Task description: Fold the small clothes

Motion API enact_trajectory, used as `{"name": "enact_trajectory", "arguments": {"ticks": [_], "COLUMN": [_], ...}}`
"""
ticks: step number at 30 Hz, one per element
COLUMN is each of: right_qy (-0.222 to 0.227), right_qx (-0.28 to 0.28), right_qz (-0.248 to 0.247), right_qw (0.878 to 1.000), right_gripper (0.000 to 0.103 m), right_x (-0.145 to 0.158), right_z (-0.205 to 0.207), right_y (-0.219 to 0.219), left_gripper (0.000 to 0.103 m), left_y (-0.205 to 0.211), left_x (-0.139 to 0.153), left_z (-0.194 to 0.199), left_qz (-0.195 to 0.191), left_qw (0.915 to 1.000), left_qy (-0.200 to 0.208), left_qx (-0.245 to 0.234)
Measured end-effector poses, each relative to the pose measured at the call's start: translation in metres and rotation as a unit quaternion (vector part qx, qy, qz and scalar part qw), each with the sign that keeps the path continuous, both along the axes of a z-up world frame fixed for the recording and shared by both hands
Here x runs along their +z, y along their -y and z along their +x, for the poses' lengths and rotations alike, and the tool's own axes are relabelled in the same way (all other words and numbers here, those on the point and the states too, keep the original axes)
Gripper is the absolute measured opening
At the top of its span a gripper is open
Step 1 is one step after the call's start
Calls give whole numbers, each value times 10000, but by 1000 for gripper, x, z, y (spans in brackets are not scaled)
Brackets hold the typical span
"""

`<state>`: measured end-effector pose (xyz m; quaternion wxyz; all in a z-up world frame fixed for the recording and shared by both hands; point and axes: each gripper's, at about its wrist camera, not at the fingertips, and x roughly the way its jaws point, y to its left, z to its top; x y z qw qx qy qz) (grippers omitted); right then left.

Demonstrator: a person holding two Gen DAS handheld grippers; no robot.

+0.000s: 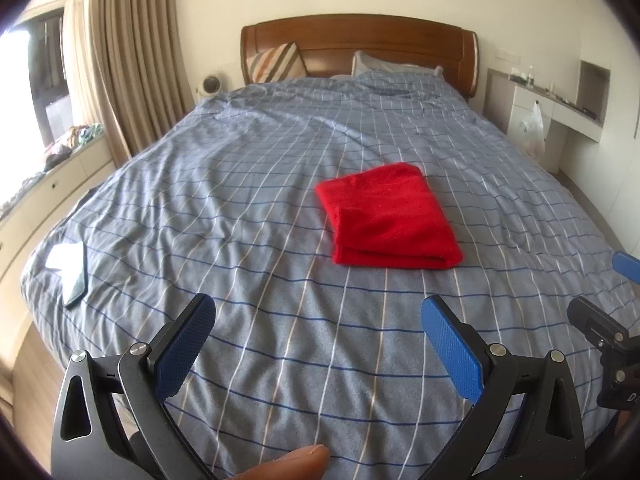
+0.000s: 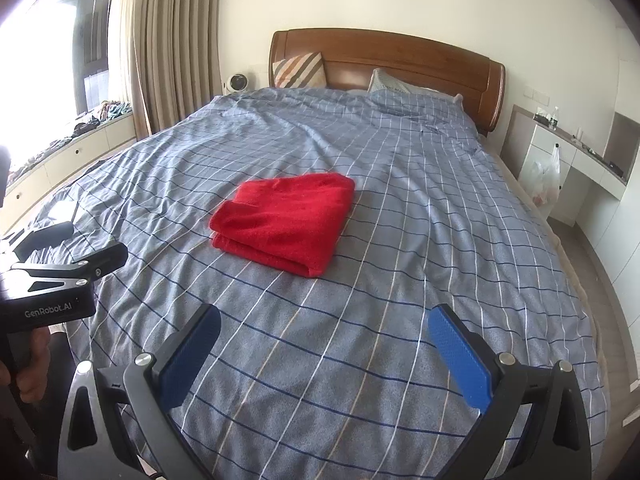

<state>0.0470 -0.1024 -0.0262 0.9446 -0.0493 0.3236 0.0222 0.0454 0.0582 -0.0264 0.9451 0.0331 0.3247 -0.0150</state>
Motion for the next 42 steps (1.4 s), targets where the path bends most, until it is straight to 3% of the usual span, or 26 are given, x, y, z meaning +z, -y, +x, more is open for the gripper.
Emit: {"name": "enact_trajectory", "arguments": {"ticks": [3, 8, 14, 18, 24, 28, 42], "right_qy": [44, 196, 142, 134, 68, 61, 57], "right_qx": [-44, -158, -85, 53, -212, -234, -115], "right_qz": [-12, -190, -70, 123, 274, 240, 212], "right_qw": [10000, 9995, 9998, 9998, 9994, 9994, 9997], "right_gripper": [102, 102, 102, 102, 102, 102, 102], "right_x": [3, 11, 18, 20, 20, 21, 30], "right_z": [-5, -13, -16, -19, -18, -19, -25], "right_y": [1, 0, -2, -3, 2, 2, -5], "left_gripper": [103, 103, 103, 103, 103, 103, 103], "left_y": [3, 2, 2, 2, 6, 13, 20], "left_x": [9, 20, 22, 21, 21, 21, 24], "left_z": [-8, -14, -17, -19, -23, -27, -30], "left_qz": [108, -102, -114, -174, -43, 150, 55], "left_qw": [9998, 9997, 9996, 9998, 9997, 9996, 9999], "left_qy": [175, 211, 266, 119, 33, 60, -100], "left_qx": [64, -88, 6, 73, 242, 227, 121]}}
